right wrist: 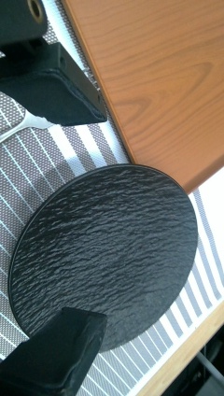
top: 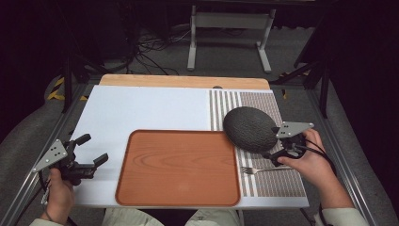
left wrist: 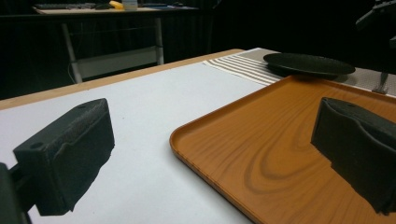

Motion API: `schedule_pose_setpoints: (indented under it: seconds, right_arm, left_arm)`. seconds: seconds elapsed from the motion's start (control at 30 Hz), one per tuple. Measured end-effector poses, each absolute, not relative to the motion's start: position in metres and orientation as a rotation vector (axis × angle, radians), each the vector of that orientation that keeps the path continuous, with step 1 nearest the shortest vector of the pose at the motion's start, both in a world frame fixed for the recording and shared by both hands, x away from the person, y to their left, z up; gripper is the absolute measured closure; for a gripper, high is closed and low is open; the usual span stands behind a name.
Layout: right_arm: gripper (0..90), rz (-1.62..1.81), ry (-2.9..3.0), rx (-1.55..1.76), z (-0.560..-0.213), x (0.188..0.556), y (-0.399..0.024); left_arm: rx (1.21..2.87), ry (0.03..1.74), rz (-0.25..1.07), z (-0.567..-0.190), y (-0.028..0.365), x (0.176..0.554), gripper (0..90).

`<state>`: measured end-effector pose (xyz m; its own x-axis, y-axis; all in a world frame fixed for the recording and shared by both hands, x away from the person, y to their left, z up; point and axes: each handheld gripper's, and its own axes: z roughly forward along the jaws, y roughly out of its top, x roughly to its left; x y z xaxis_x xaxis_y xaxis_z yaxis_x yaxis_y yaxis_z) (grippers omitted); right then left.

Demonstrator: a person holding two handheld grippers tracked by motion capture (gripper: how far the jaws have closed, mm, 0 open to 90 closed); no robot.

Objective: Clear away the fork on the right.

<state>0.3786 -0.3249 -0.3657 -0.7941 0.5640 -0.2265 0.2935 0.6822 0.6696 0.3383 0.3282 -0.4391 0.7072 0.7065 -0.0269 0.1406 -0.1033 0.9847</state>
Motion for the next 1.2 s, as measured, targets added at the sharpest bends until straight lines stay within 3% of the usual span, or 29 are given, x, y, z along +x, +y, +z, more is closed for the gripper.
schedule_pose_setpoints:
  seconds: [1.2]
  right_arm:
    - [13.2,0.444,2.849,0.468,-0.379,0.387,-0.308]
  left_arm:
    - [1.628,0.703,0.551,-0.439,0.329,0.338,0.1]
